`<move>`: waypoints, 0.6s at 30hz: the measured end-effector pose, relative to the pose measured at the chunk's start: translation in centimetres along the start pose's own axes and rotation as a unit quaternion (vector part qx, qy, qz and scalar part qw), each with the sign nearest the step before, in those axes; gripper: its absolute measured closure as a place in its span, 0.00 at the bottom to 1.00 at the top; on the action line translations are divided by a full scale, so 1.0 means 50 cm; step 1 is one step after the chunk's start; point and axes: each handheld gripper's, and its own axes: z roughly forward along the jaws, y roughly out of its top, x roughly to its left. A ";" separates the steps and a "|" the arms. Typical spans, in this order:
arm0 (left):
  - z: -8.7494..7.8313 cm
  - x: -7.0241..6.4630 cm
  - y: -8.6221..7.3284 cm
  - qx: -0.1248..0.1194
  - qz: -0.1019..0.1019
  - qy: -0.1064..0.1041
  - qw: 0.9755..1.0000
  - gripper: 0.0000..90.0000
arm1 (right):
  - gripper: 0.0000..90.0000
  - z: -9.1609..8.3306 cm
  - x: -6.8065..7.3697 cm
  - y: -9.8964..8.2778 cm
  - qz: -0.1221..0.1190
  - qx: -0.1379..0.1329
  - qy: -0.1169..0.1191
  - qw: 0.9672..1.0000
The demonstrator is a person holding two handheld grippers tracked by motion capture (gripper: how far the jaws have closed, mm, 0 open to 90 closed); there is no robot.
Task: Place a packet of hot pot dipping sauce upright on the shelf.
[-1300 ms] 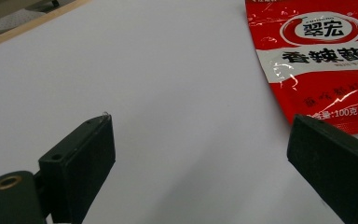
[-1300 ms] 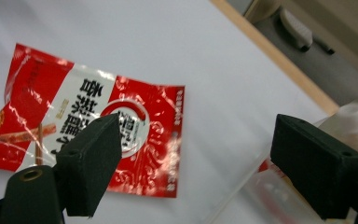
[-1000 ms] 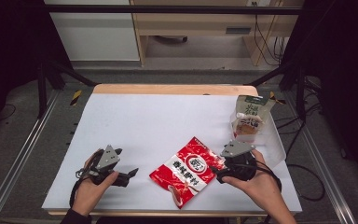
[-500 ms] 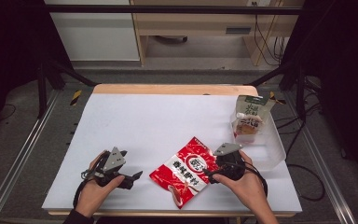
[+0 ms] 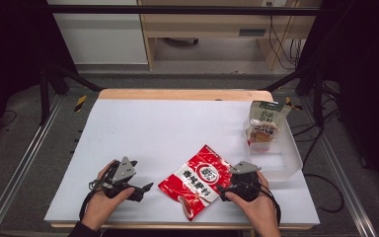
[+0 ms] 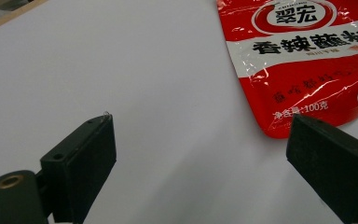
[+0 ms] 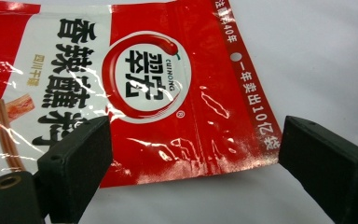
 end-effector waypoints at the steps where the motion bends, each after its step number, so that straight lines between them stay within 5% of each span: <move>1: 0.000 0.000 0.000 0.000 0.000 0.000 1.000 0.09 | 0.12 0.001 -0.002 0.001 -0.002 -0.001 -0.003 1.000; 18: 0.000 0.000 0.001 -0.001 0.002 -0.002 1.000 0.09 | 0.09 0.040 -0.022 0.014 -0.006 0.023 -0.009 1.000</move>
